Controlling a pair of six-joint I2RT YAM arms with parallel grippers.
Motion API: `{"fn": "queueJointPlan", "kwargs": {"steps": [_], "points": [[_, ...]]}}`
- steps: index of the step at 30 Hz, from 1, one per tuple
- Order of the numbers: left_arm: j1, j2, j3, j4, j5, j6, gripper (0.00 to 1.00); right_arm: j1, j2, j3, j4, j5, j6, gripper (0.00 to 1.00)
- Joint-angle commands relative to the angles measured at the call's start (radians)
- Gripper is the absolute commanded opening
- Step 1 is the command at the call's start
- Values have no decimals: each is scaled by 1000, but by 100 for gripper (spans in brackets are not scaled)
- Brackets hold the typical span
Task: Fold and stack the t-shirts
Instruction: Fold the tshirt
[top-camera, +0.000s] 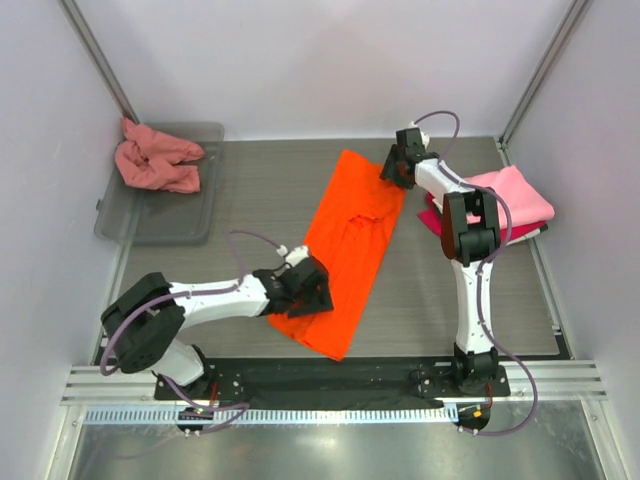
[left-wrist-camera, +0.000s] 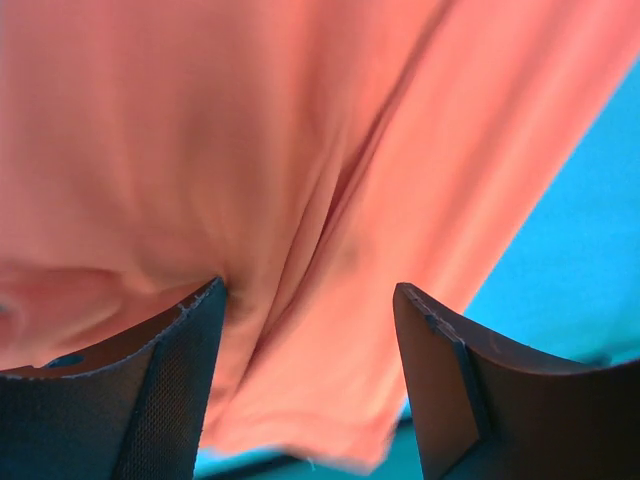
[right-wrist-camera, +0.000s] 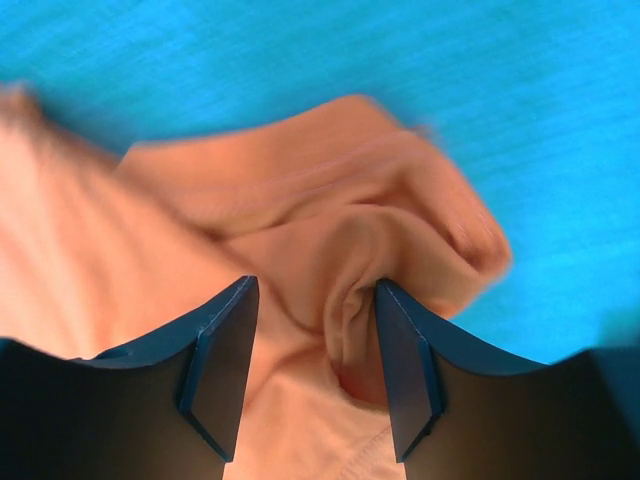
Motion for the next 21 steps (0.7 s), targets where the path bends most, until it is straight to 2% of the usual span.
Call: {"fn": "queueJointPlan", "kwargs": {"steps": [1, 3, 6, 11, 13, 14, 15, 16, 18, 19, 21], "points": [[-123, 46, 100, -95, 76, -74, 70, -1, 113, 33, -61, -76, -16, 57], [-155, 52, 197, -179, 29, -28, 71, -4, 135, 80, -58, -91, -15, 61], [-154, 30, 254, -240, 8, 6, 74, -13, 161, 136, -60, -99, -30, 67], [-48, -37, 332, -329, 48, 118, 75, -20, 105, 159, -61, -105, -67, 71], [-13, -51, 374, -360, 3, 163, 79, -20, 74, 145, -60, -137, -79, 73], [7, -53, 378, -362, 5, 204, 81, -20, 30, 133, -55, -136, -79, 78], [38, -43, 383, -354, 31, 222, 81, -20, 8, 110, -37, -142, -85, 80], [118, -34, 385, -344, 121, 235, 81, -20, -17, 98, -26, -148, -89, 83], [202, 7, 377, -281, 186, 264, 79, -20, -82, 69, -5, -150, -90, 94], [261, 16, 380, -267, 226, 272, 79, -20, -104, 61, -3, -150, -92, 95], [308, 50, 388, -210, 222, 308, 79, -20, -179, 7, 5, -151, -92, 95]]}}
